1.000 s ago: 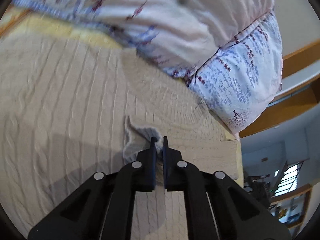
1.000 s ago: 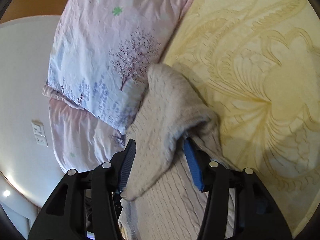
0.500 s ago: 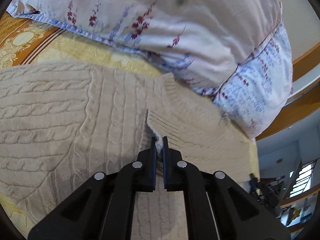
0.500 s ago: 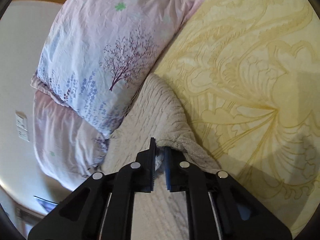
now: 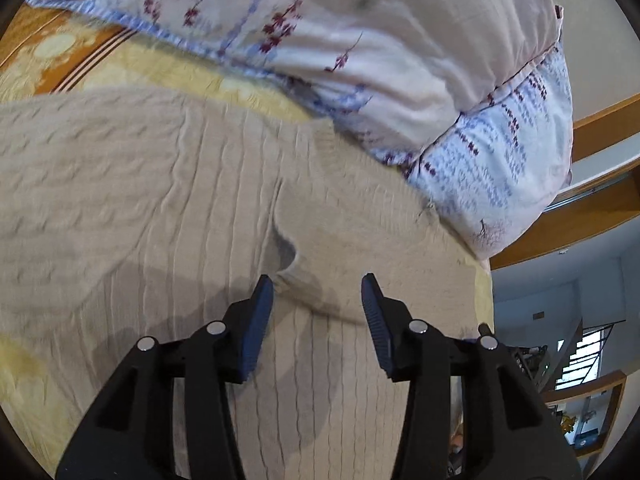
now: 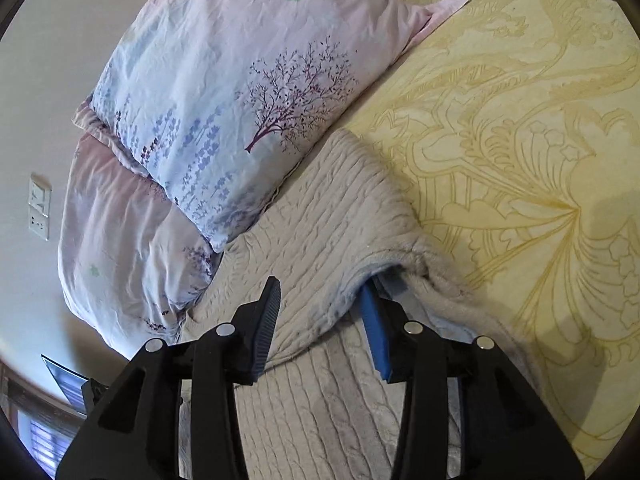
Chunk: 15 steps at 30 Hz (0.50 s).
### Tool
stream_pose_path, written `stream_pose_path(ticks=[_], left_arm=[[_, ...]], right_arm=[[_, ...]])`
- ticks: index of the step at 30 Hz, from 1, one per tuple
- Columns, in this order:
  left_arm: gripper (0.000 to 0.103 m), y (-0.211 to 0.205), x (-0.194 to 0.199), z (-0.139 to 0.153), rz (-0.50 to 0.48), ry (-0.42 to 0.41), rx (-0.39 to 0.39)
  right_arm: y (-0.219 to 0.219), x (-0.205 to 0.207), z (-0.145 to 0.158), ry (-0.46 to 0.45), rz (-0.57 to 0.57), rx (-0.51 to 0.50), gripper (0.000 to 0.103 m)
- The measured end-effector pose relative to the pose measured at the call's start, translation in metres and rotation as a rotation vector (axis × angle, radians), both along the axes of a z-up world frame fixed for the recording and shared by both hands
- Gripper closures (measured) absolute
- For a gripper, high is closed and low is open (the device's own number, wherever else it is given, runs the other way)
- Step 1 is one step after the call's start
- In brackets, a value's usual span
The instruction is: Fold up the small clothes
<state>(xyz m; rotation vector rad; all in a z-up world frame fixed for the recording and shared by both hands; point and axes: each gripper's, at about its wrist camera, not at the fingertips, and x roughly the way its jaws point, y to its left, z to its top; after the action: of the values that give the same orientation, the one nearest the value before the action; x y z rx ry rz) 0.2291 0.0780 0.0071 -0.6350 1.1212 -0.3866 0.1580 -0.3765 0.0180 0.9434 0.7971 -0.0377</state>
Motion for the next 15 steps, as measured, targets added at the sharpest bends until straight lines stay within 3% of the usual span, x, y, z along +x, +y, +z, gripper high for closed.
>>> stream_pose_path(ticks=[4, 5, 6, 8, 9, 13, 15], left_arm=[[0.059, 0.001, -0.005, -0.006, 0.031, 0.011, 0.032], [0.063, 0.003, -0.005, -0.008, 0.039, 0.022, 0.059], [0.074, 0.004, -0.005, -0.012, 0.053, 0.033, 0.076], [0.078, 0.009, -0.01, -0.011, 0.052, 0.036, 0.092], [0.075, 0.013, -0.013, -0.009, 0.055, 0.032, 0.089], [0.036, 0.049, -0.044, 0.016, 0.109, -0.073, 0.099], [0.03, 0.08, -0.067, 0.027, 0.187, -0.135, 0.118]], right_arm=[[0.002, 0.002, -0.003, 0.016, 0.001, 0.005, 0.061], [0.003, 0.001, -0.004, 0.025, -0.003, 0.005, 0.061], [0.003, 0.001, -0.005, 0.043, -0.003, 0.002, 0.061], [0.003, -0.004, -0.003, 0.061, -0.006, -0.02, 0.061], [0.006, -0.008, 0.002, 0.076, -0.006, -0.064, 0.061], [0.013, -0.027, 0.024, 0.021, -0.033, -0.163, 0.057], [0.02, -0.027, 0.036, -0.03, -0.024, -0.209, 0.042]])
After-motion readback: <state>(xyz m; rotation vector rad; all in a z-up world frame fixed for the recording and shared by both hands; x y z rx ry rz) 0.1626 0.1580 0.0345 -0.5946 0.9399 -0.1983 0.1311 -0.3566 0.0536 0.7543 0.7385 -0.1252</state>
